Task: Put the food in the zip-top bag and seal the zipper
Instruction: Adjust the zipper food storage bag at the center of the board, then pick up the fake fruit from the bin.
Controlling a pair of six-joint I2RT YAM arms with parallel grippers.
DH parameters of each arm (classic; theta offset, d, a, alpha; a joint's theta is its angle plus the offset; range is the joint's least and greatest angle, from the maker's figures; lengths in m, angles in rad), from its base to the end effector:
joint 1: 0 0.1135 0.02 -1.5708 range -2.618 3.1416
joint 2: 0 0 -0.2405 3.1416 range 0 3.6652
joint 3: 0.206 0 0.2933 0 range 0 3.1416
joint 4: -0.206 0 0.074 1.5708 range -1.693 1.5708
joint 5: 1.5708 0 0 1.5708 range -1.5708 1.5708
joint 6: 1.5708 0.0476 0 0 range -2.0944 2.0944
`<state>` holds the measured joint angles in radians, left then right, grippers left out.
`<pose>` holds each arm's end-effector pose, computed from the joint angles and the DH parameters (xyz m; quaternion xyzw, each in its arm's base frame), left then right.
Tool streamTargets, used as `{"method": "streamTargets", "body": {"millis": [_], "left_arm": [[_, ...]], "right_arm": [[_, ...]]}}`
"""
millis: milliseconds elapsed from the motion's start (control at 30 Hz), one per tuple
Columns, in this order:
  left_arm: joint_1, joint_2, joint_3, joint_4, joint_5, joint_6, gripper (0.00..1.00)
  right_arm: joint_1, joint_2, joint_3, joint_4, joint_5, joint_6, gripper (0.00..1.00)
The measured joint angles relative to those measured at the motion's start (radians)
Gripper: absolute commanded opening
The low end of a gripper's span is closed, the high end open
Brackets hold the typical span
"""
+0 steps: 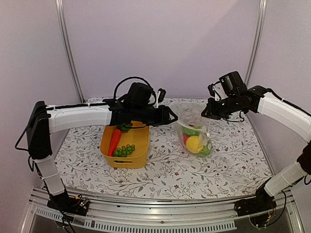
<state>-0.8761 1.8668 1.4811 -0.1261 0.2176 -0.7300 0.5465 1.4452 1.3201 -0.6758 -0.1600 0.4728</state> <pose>0.3018 -0.3782 0.2321 0.1173 0.8517 -0.4264 0.2813 0.3091 0.1969 0.2889 -0.0640 0.9221 0.2473 0.2906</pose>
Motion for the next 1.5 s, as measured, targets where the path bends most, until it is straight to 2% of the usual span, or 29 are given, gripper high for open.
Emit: {"method": "streamTargets", "body": {"millis": [133, 300, 433, 633, 900, 1200, 1500], "left_arm": [[0.0, -0.193, -0.161, -0.04, -0.07, 0.06, 0.48], [0.002, -0.311, -0.231, -0.089, -0.143, 0.138, 0.57], [0.021, -0.354, -0.244, -0.189, -0.22, 0.217, 0.61], [0.092, -0.38, -0.253, -0.352, -0.353, 0.326, 0.59], [0.209, -0.346, -0.251, -0.477, -0.33, 0.428, 0.57], [0.219, -0.155, -0.229, -0.587, -0.289, 0.531, 0.56], [0.22, -0.063, -0.202, -0.616, -0.249, 0.605, 0.56]], "right_arm": [[0.0, 0.0, -0.015, 0.018, -0.015, 0.009, 0.0], [0.0, 0.0, -0.019, 0.028, -0.035, 0.014, 0.0], [0.0, 0.0, -0.019, 0.03, -0.037, 0.013, 0.0], [0.0, 0.002, -0.019, 0.034, -0.056, 0.013, 0.0], [0.0, 0.011, -0.019, 0.04, -0.067, 0.013, 0.0], [0.0, 0.011, -0.019, 0.041, -0.087, 0.013, 0.0], [0.0, 0.011, -0.022, 0.041, -0.091, 0.013, 0.0]]}}
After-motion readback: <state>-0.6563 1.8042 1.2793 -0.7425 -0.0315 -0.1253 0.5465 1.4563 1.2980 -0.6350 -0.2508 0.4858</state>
